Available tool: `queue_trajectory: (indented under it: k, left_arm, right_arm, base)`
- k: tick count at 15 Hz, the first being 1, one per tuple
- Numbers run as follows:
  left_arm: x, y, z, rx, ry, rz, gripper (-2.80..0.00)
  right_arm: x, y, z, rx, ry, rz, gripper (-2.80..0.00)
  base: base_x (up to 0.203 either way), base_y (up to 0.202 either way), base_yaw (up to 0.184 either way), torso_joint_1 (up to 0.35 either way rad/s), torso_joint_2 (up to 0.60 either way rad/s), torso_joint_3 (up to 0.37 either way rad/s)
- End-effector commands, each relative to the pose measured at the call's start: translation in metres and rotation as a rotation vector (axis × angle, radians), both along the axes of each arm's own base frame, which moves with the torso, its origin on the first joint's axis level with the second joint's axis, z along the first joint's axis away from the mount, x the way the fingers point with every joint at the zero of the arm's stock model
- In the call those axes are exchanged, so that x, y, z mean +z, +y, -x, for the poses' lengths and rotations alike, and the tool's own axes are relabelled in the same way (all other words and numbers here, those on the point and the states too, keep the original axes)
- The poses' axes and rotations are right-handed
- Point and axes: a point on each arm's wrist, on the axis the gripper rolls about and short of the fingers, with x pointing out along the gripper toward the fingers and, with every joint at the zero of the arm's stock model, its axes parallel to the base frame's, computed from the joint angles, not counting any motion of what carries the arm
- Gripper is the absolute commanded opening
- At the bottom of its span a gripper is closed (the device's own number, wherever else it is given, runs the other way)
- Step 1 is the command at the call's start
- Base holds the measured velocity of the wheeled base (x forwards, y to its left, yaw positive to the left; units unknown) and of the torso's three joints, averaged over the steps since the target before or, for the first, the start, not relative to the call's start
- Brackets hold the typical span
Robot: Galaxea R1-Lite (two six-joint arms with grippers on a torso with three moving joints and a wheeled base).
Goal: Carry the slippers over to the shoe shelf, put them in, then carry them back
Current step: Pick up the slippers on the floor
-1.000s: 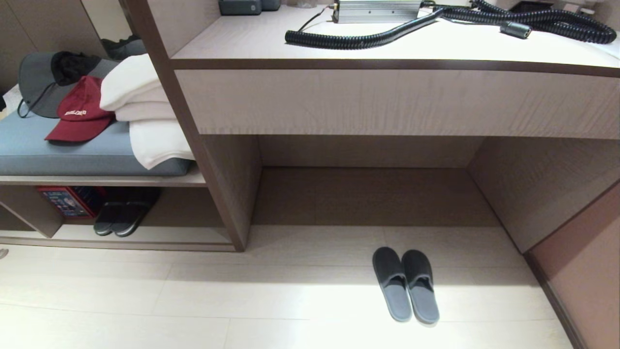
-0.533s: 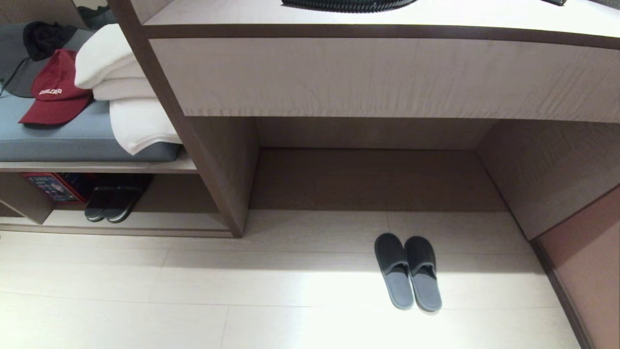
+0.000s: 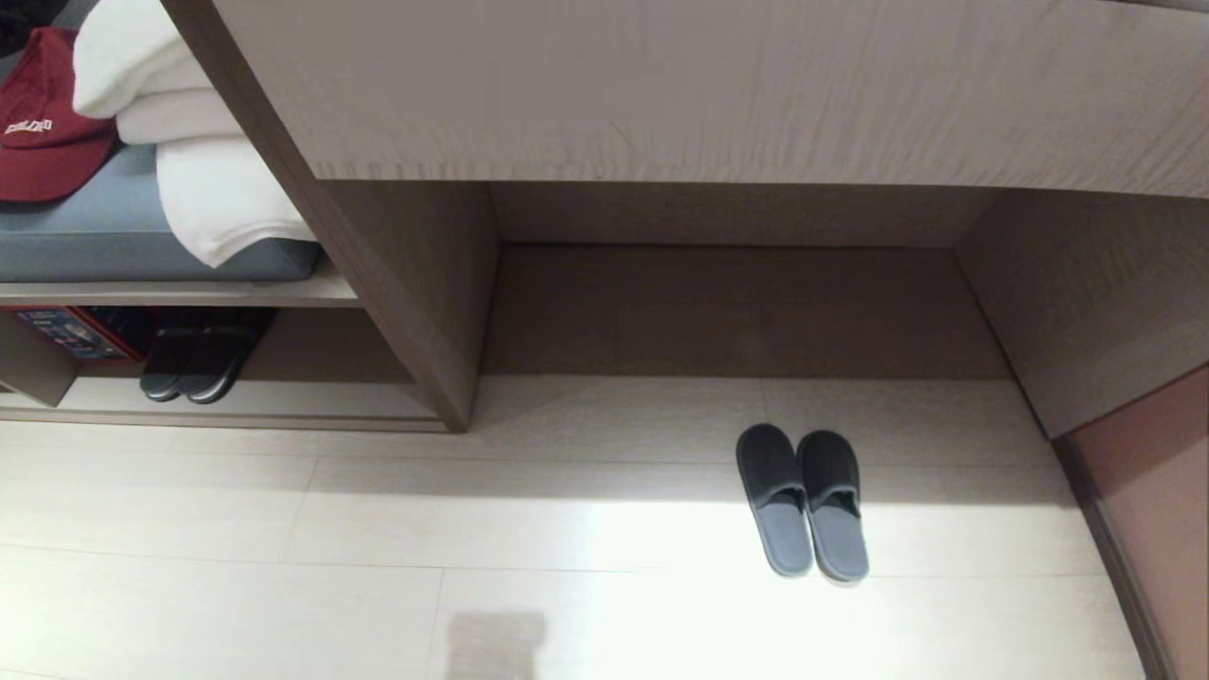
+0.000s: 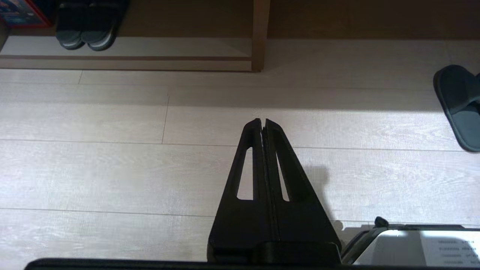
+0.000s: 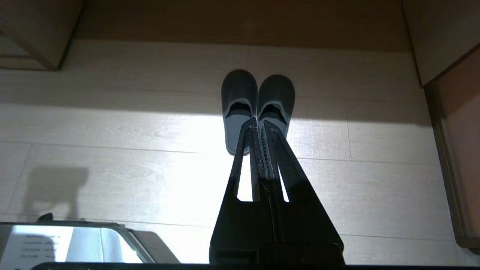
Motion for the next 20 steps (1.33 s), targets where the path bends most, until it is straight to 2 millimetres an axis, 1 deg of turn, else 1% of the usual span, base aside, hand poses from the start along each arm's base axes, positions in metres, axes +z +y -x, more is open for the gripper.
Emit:
queue_trajectory:
  k: [1,20]
  left_arm:
    - [0.0,0.0,0.0,0.002,0.0,0.0,-2.8]
    - [0.0,0.0,0.0,0.0,0.0,0.0,-2.8]
  right_arm:
    - [0.0,0.0,0.0,0.001,-0.001,0.0,-2.8]
    - [0.0,0.0,0.0,0.001,-0.001,0.0,-2.8]
  base:
    - [0.0,0.0,0.0,-0.003,0.01,-0.198]
    - [0.0,0.0,0.0,0.003,0.0,-0.196]
